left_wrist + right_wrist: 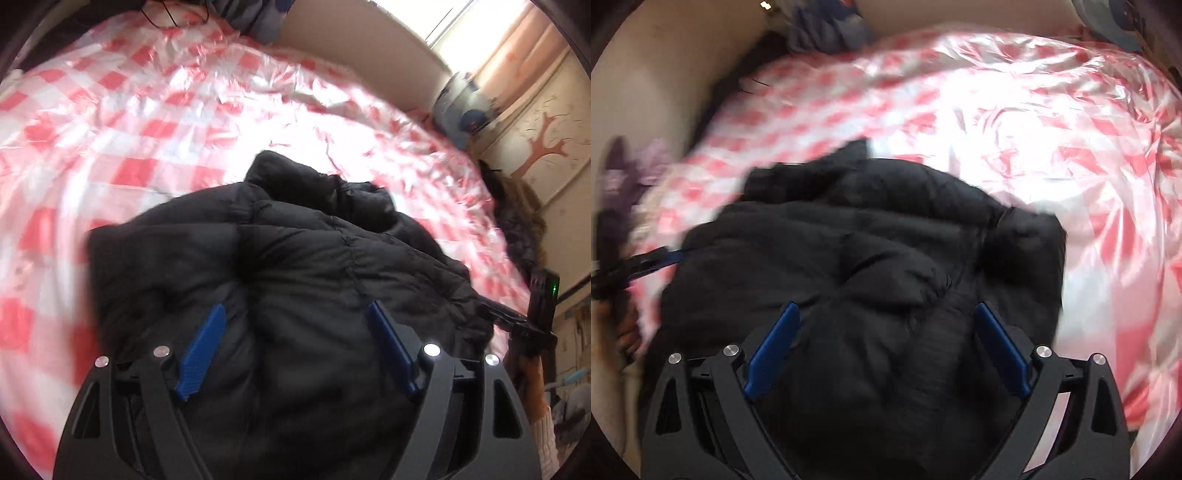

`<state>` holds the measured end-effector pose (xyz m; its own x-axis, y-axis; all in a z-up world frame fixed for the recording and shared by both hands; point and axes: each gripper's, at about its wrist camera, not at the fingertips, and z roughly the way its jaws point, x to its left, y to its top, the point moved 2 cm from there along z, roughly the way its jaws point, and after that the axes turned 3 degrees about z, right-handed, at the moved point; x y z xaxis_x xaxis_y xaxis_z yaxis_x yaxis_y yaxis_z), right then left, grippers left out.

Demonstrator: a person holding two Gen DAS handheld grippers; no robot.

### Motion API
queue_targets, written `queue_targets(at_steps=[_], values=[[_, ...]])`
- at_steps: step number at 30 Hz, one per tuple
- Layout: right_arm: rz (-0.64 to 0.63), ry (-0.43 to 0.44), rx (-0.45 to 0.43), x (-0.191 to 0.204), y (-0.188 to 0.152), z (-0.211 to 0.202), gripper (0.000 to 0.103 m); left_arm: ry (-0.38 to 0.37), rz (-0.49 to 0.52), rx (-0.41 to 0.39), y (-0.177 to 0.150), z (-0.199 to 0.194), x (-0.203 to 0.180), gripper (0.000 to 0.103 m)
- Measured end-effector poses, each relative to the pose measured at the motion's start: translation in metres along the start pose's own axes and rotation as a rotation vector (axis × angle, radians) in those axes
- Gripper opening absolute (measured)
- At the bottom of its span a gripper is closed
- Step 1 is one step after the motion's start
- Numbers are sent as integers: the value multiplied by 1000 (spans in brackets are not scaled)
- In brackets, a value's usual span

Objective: Fold large clothes

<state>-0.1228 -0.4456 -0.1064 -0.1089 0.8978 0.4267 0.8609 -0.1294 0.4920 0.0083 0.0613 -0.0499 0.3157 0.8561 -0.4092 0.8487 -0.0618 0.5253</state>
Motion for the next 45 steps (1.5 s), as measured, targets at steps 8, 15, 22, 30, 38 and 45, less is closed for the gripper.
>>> queue_targets(at_steps=[8,15,22,30,38,45], values=[[248,286,128,-47,-201,-123,96,-133,-177,39,-174,-136,93,92],[418,533,191,-71,-291,-110,96,-321,-368,162,-277,-131,122,94],[443,743,233,-53,-298,-74,96,-498,-338,207,-303,-116,87,94],[446,846,230,-40,-308,-64,96,-473,-300,218,-314,-119,63,91],[405,961,152,-54,-311,-84,89,-489,-231,209,-308,-124,64,47],[438,915,207,-58,-325,-52,81,-483,-234,219,-310,-120,67,43]])
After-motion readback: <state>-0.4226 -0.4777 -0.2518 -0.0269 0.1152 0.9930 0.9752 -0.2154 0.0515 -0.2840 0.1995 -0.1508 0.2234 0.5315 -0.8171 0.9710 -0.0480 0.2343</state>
